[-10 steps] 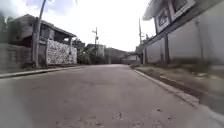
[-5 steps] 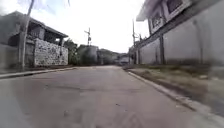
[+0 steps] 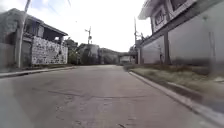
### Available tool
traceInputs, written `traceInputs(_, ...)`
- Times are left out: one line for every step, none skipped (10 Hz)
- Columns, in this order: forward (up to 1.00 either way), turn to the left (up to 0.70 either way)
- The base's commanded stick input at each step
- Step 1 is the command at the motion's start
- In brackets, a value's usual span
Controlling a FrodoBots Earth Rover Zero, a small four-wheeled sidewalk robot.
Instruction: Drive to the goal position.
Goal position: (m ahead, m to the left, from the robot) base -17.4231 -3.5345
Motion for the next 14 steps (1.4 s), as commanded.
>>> traceInputs(1.0,0.0)
traceInputs(1.0,0.0)
traceInputs(1.0,0.02)
traceInputs(0.0,0.43)
traceInputs(0.0,0.87)
traceInputs(0.0,0.96)
traceInputs(0.0,0.95)
traceInputs(0.0,0.94)
traceInputs(0.0,0.93)
traceInputs(0.06,0.11)
traceInputs(0.07,0.12)
traceInputs(0.02,0.69)
traceInputs(0.0,0.93)
traceInputs(0.0,0.95)
